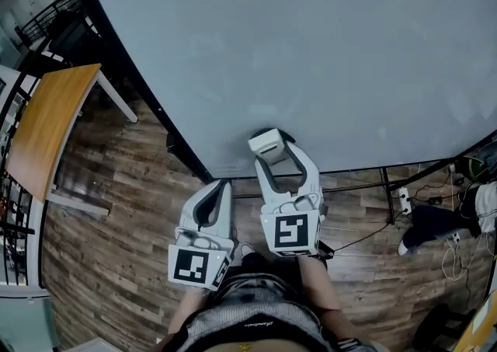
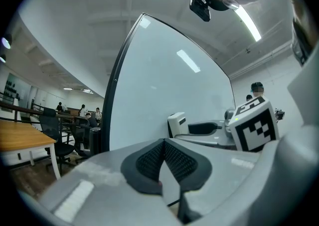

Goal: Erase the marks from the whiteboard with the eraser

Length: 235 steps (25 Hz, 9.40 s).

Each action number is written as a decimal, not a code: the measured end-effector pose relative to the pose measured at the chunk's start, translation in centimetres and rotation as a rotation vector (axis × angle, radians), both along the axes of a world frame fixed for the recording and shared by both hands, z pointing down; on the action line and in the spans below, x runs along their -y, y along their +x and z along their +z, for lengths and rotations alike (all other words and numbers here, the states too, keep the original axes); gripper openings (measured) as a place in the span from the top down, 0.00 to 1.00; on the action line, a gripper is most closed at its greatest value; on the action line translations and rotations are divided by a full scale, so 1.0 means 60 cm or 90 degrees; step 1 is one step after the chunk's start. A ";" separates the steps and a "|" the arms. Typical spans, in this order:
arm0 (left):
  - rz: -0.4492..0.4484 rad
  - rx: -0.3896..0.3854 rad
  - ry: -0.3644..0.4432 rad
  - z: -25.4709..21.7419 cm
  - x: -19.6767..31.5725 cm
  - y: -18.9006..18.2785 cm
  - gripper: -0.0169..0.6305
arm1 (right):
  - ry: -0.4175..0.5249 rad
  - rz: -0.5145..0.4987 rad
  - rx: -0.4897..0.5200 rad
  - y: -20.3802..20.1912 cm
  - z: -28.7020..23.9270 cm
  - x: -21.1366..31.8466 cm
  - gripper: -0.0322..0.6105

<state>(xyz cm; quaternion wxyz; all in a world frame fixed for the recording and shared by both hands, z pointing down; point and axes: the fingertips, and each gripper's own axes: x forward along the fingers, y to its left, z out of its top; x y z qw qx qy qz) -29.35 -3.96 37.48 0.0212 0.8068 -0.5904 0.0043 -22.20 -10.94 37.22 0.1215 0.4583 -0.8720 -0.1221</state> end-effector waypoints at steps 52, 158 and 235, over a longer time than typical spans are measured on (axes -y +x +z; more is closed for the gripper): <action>-0.005 -0.007 0.009 -0.034 0.101 0.509 0.97 | -0.011 0.089 0.025 0.613 -0.001 0.141 0.59; -0.009 -0.023 -0.020 0.013 0.016 0.050 0.97 | 0.009 -0.023 0.009 0.063 -0.023 0.013 0.59; 0.016 0.006 -0.043 0.004 0.157 0.708 0.97 | 0.043 -0.011 0.064 0.732 -0.081 0.148 0.59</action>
